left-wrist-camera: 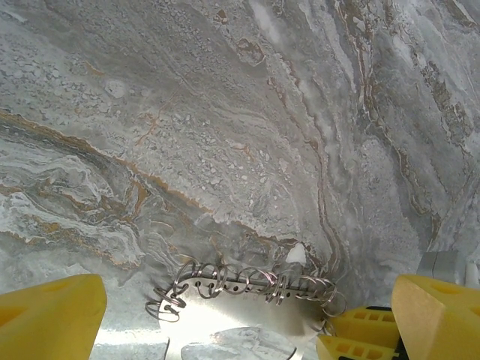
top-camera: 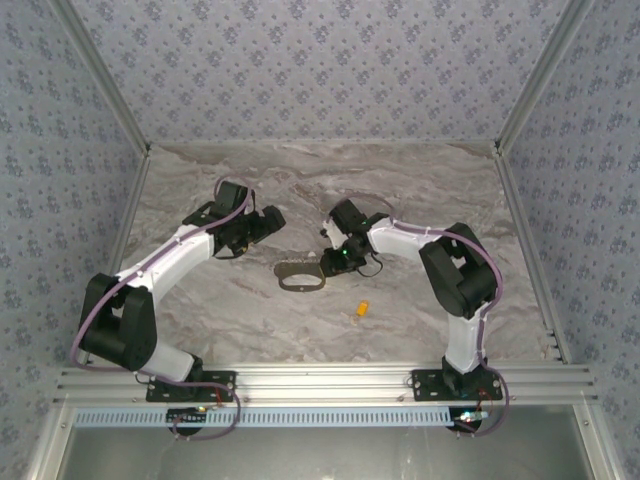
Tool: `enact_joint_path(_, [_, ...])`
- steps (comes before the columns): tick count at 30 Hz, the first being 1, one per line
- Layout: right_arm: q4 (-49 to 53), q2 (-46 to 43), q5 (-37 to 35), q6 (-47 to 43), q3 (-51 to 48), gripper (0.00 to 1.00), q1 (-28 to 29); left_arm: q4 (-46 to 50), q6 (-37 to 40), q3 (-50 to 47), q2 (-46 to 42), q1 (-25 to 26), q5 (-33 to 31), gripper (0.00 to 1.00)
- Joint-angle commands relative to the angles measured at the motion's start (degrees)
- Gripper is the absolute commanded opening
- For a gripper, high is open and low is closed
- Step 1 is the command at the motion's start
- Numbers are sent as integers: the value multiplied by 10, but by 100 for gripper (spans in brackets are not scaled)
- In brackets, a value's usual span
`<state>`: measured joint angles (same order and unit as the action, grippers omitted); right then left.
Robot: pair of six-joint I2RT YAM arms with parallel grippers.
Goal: Put the keys on the keyring
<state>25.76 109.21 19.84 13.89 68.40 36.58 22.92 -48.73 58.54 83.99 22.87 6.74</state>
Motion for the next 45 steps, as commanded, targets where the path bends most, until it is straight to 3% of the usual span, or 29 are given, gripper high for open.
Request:
enact_joint_path(1, [23,-25,-11,-1,-19,32,3,-6,-4,-6,-4,-3,10,98])
enact_joint_path(45, [26,12,11,-4,21,26,-8,-11,-4,-6,2,-8,14,98])
